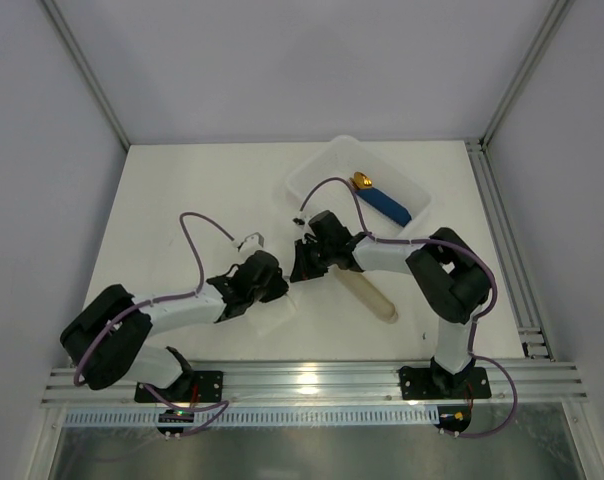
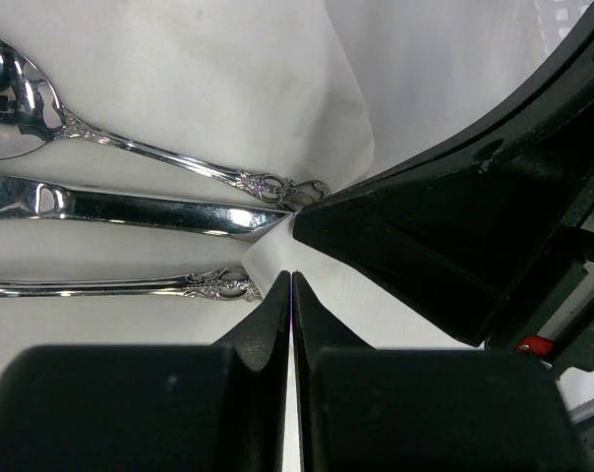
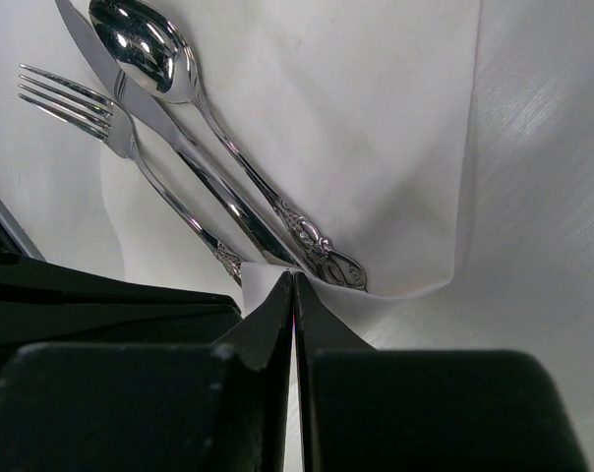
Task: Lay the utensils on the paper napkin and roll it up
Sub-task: Roll the napkin at the center of the board.
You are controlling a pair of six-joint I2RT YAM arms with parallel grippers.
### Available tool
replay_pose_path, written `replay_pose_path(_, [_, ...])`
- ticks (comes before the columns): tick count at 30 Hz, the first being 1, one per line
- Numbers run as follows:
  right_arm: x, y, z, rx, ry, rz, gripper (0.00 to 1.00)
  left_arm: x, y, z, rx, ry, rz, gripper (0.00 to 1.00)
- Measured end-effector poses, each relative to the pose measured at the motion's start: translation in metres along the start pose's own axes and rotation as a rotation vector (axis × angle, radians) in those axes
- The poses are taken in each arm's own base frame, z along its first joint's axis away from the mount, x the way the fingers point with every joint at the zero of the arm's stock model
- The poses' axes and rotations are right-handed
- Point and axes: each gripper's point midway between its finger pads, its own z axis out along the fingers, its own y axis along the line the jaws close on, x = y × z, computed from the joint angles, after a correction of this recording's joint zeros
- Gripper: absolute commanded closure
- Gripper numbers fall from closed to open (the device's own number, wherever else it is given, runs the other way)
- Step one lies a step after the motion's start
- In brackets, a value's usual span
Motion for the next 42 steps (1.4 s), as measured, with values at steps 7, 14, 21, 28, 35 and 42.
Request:
replay_pose_path(7, [-0.001, 0.0, 0.0, 0.0, -0.002, 0.002, 0.96, 0.003, 0.007, 0.011, -0.024, 0.014, -0.003, 1.0])
replay_pose_path(14, [-0.003, 0.001, 0.0, 0.004, 0.005, 0.005, 0.96, 0.004, 0.013, 0.018, -0.044, 0.018, -0.011, 1.0])
replay_pose_path(21, [-0.006, -0.006, -0.003, 0.059, 0.011, -0.017, 0.96, 0.003, 0.013, 0.019, -0.043, 0.016, -0.014, 1.0])
replay_pose_path(28, [-0.008, -0.017, -0.012, 0.134, 0.008, -0.055, 0.96, 0.002, 0.013, 0.019, -0.042, 0.015, -0.015, 1.0])
replay_pose_path(35, [-0.01, -0.022, -0.013, 0.15, 0.005, -0.068, 0.96, 0.003, 0.013, 0.019, -0.042, 0.015, -0.015, 1.0])
replay_pose_path(42, [-0.012, -0.027, -0.014, 0.168, -0.004, -0.062, 0.96, 0.003, 0.014, 0.019, -0.044, 0.016, -0.015, 1.0])
